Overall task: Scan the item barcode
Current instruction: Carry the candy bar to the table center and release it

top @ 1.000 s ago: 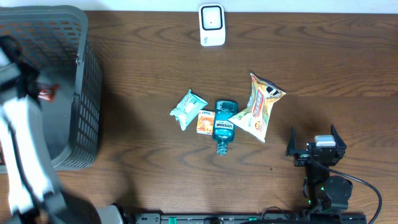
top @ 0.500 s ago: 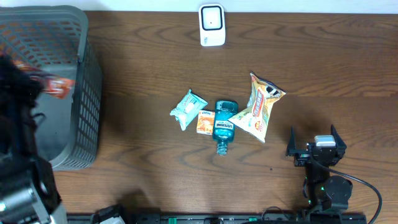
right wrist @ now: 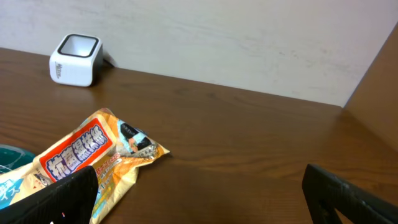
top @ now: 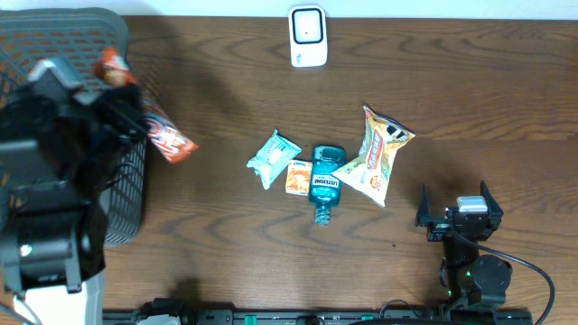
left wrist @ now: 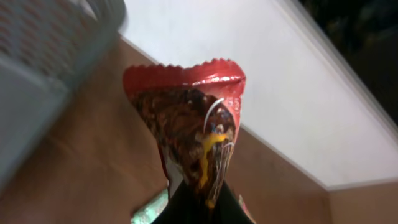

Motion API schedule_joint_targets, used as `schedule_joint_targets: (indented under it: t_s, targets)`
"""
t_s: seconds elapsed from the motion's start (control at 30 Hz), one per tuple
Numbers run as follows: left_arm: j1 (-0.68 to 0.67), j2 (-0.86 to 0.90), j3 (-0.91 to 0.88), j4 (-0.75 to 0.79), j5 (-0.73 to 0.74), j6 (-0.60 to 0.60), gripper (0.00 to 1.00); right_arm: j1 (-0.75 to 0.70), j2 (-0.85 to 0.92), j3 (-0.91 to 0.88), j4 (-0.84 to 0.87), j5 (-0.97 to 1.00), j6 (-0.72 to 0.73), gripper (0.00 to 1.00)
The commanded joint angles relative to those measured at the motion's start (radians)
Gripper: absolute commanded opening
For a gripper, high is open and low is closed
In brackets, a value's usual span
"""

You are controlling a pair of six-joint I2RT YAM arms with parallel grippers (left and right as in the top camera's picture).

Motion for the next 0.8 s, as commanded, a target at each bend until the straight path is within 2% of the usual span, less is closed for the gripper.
schedule_joint_targets:
  t_s: [0.0,0.3,0.5,0.67,0.77]
  targets:
    - [-0.073,0.062,-0.005,-0.034,0.017,0.000,0.07,0.008,-0.001,-0.001,-0.003,-0.002,-0.007,0.99]
    - [-0.270,0.313,-0.023,-0.063,0.014,0.035,0.07,0.008,-0.001,-0.001,-0.003,-0.002,-0.007,0.99]
    - [-0.346,0.509,-0.023,-0.168,0.009,0.045,0.07,0.008,-0.001,-0.001,-0.003,-0.002,-0.007,0.99]
    - [-0.380,0.658,-0.023,-0.308,-0.095,0.044,0.07,0.008,-0.001,-0.001,-0.003,-0.002,-0.007,0.99]
    - [-0.395,0.727,-0.026,-0.337,-0.145,0.041,0.07,0.008,-0.001,-0.001,-0.003,-0.002,-0.007,0.99]
